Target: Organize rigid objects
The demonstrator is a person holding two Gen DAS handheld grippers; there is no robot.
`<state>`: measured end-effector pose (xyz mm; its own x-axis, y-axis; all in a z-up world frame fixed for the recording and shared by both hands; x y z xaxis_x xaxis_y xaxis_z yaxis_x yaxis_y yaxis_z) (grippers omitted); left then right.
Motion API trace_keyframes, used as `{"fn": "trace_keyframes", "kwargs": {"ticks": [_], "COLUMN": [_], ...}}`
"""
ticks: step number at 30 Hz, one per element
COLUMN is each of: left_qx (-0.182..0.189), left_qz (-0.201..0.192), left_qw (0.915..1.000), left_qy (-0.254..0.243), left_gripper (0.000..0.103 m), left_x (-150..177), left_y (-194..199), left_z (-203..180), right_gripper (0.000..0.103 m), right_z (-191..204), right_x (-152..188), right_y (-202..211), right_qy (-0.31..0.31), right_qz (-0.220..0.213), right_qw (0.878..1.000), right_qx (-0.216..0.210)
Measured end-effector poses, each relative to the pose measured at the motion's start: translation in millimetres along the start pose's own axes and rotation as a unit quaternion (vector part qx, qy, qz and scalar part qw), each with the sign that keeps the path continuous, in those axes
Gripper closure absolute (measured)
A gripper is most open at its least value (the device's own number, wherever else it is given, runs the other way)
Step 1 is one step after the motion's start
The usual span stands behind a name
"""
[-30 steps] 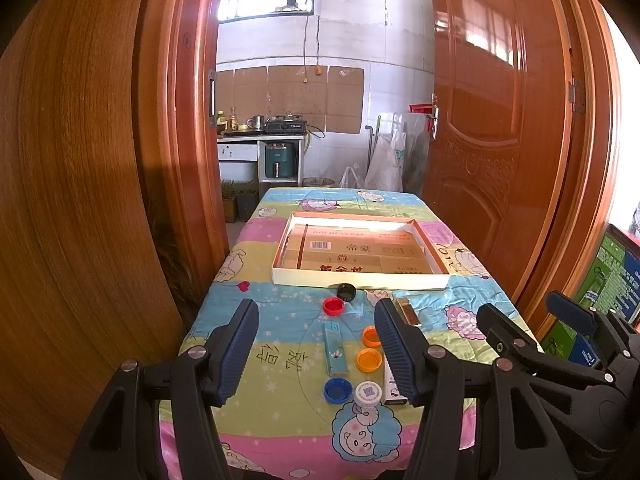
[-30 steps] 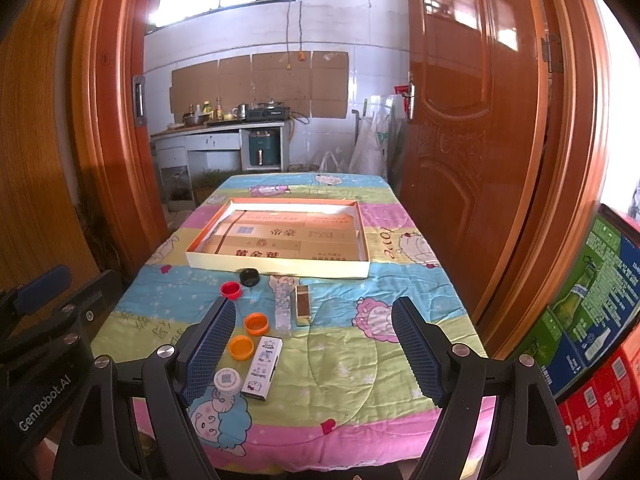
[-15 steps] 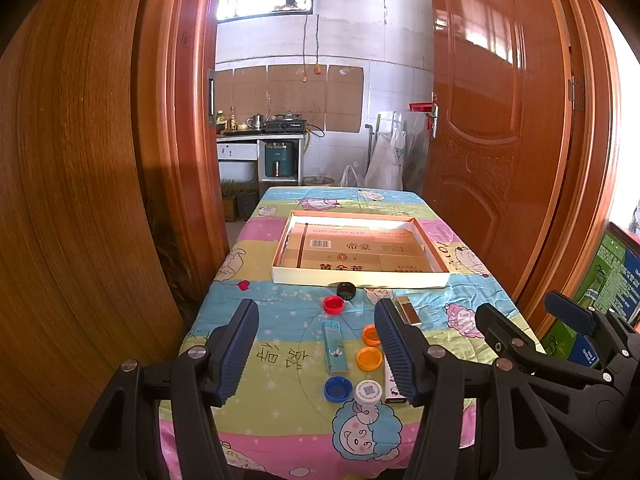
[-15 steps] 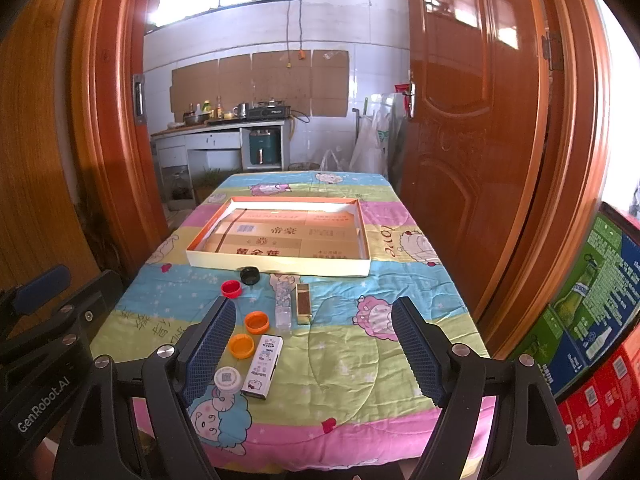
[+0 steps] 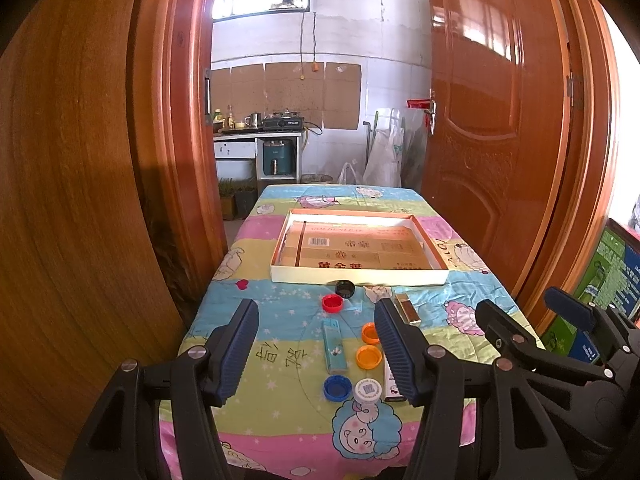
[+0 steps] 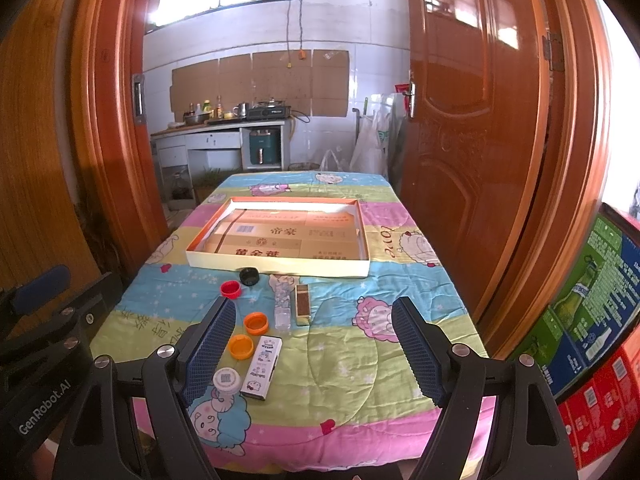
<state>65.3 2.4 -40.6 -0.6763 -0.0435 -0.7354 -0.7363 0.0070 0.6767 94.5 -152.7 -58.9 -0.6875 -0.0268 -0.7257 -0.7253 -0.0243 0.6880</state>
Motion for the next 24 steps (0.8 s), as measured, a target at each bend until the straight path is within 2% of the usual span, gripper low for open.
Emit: {"fn": "trace_keyframes", "kwargs": {"ticks": [13,18,24], "left_qx": [-0.002,0.015,0.024], "left_qz": [0.026,0.055,0.088], "left_qw": [0.9997,0.9983,0.9957], "left_qy": [-0.002,0.013,0.017], "left_gripper": [0.042,0.042,0.042], "left_x": [4.3,10.5,21.6], "left_y": [-21.0,-47.1,-82.8], "left_z": [1.8,13.1,21.1], "right_gripper": [0.021,0.021,0.021], "right_z": [-10.0,-22.0,-33.0], "right_x": [1.3,5.0,12.4], "right_y": [-12.3,-33.6,-67.2], "right_qy": [-0.007,-0.012,-0.029], "right_qz": [0.01,0.026,0.06], "right_qw": [1.0,0.999,0.998], "right_qx": [0.007,0.018,-0.001]}}
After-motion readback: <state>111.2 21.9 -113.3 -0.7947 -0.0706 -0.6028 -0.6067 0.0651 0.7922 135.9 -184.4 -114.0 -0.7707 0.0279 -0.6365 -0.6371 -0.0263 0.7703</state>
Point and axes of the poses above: each gripper's, at about its wrist camera, not at the fingertips, and y roughly against the way its jaws point, z to its left, x to its underside, the point moved 8 cm from there along -y, roughly the way its jaws point, and after that the axes turned 12 degrees about z, right-handed, at the moved point
